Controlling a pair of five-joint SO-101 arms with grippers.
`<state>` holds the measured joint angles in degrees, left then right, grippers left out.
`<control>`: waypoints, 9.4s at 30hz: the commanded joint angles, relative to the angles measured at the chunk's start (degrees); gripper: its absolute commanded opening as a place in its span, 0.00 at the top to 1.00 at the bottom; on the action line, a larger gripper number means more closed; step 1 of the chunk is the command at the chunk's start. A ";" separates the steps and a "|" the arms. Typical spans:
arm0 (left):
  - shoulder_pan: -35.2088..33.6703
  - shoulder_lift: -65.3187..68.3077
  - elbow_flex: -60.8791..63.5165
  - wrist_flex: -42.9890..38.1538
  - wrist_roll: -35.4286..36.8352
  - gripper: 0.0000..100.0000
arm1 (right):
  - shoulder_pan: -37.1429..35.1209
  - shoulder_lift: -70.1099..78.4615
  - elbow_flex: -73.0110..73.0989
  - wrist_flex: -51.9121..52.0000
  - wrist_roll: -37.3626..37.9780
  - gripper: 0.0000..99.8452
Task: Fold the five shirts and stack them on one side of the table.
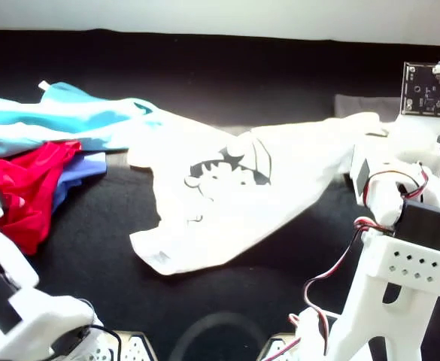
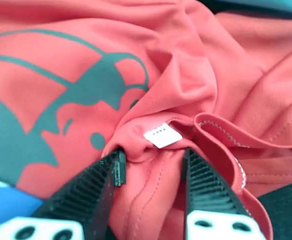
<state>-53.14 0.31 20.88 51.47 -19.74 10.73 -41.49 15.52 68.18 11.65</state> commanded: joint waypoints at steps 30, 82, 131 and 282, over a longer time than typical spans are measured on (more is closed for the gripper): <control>33.27 47.78 -81.63 34.11 13.63 0.81 | -0.04 -2.07 -2.68 2.77 0.53 0.99; 34.33 -12.09 -19.12 48.97 5.10 0.81 | -5.32 -1.98 -8.92 8.66 0.35 0.91; 48.57 9.36 -5.32 34.29 4.48 0.81 | -25.19 -1.71 17.98 -1.63 0.09 0.83; 37.76 -20.53 -41.36 48.26 -0.44 0.99 | -13.93 55.69 -116.70 31.34 4.13 0.99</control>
<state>-15.43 -18.68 -17.19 100.09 -20.44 -5.10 17.58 -94.73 100.53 15.08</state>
